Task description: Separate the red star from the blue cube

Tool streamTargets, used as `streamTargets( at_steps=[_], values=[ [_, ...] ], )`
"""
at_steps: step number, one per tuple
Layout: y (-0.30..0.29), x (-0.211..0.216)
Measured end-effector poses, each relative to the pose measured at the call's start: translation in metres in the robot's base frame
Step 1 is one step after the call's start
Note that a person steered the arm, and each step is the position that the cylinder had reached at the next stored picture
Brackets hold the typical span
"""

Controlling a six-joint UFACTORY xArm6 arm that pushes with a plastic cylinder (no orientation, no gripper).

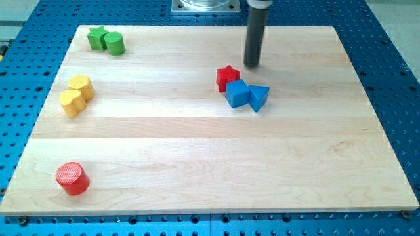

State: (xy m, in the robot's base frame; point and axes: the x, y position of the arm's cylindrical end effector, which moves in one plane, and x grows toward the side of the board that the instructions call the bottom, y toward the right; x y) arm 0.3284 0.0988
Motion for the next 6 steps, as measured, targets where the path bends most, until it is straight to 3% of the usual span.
streamTargets(
  at_steps=[1, 2, 4, 5, 6],
  values=[
    [-0.006, 0.048],
    [-0.075, 0.076],
    [-0.054, 0.027],
    [-0.105, 0.041],
    [-0.094, 0.005]
  ],
)
